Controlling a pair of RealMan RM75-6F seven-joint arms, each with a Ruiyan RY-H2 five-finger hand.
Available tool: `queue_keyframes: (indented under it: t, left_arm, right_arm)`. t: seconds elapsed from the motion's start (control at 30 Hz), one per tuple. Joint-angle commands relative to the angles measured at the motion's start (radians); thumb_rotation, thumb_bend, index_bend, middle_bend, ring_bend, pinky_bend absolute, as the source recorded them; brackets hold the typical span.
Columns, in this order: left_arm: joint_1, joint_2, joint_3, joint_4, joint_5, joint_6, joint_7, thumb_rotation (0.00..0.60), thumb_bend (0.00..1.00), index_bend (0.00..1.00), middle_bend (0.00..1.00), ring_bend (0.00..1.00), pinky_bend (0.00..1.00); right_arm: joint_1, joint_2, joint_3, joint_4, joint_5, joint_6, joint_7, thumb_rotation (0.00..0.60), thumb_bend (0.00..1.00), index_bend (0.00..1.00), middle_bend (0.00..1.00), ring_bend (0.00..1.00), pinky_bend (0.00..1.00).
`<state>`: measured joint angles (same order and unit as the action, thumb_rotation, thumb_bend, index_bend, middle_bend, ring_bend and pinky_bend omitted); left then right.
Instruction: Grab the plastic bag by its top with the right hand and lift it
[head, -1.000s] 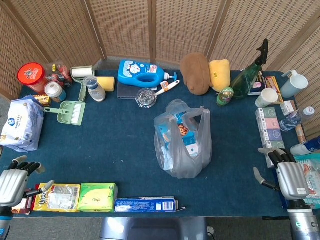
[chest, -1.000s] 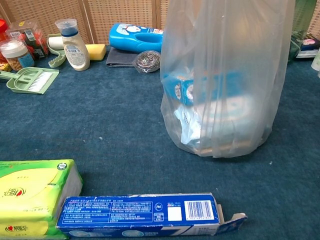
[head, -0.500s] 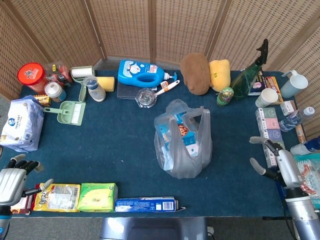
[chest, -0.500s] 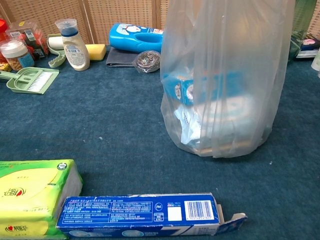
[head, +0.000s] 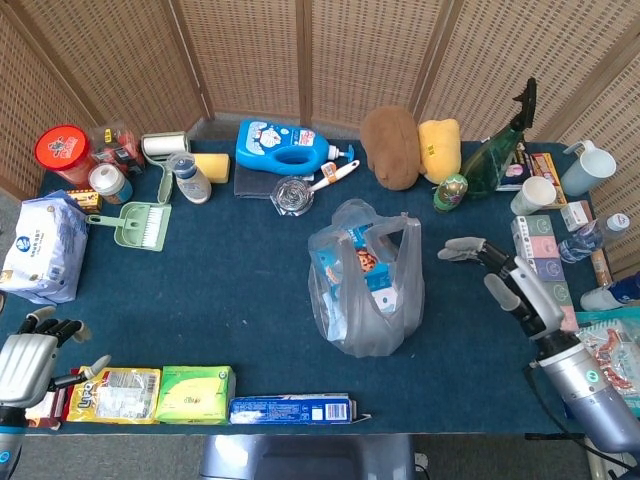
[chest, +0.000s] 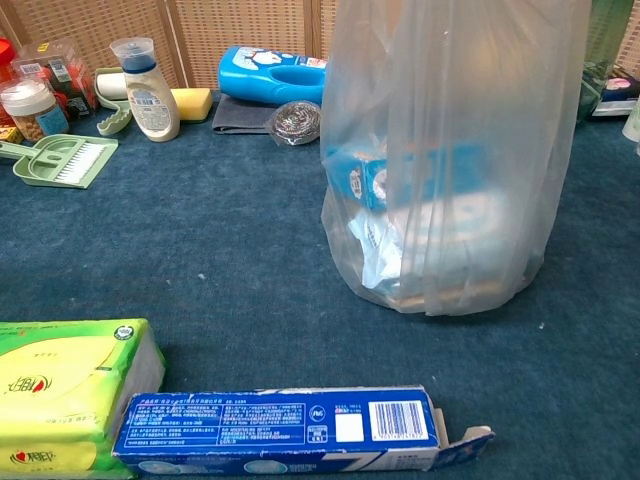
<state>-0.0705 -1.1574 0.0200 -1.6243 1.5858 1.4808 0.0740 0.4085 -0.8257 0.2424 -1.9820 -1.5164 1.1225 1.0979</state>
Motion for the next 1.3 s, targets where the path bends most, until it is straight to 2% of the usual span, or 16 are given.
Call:
queue_keyframes:
  t: [0.03,0.17,0.57,0.93,1.17,1.3]
  left_arm:
    - [-0.003,-0.008,0.0,0.012,-0.009,-0.012,-0.007,0.0,0.15,0.46,0.51,0.44,0.19]
    - [-0.005,-0.015,-0.001,0.026,-0.015,-0.017,-0.016,0.0,0.15,0.46,0.51,0.44,0.19]
    - [-0.014,-0.043,-0.002,0.08,-0.031,-0.039,-0.053,0.0,0.15,0.46,0.51,0.44,0.19]
    - [-0.021,-0.057,-0.004,0.122,-0.038,-0.049,-0.081,0.0,0.15,0.46,0.51,0.44,0.19]
    - [-0.032,-0.054,-0.007,0.122,-0.03,-0.05,-0.077,0.0,0.15,0.46,0.51,0.44,0.19]
    - [-0.036,-0.054,-0.007,0.115,-0.027,-0.052,-0.071,0.0,0.15,0.46,0.51,0.44,0.19]
  right_arm:
    - [0.061,-0.011,0.031,0.001,0.048,-0.066,-0.019,0.084,0.25,0.25,0.32,0.28,0.22]
    - [0.097,-0.028,0.052,-0.001,0.105,-0.103,-0.043,0.08,0.25,0.25,0.32,0.28,0.22]
    - [0.194,-0.072,0.104,-0.122,0.225,-0.209,-0.068,0.081,0.25,0.25,0.33,0.28,0.22]
    - [0.297,-0.142,0.146,-0.172,0.359,-0.324,-0.119,0.081,0.25,0.25,0.33,0.29,0.22]
    - [0.331,-0.163,0.196,-0.191,0.448,-0.384,-0.06,0.078,0.25,0.25,0.35,0.31,0.22]
    - [0.348,-0.148,0.279,-0.205,0.533,-0.465,0.076,0.079,0.25,0.28,0.37,0.35,0.23]
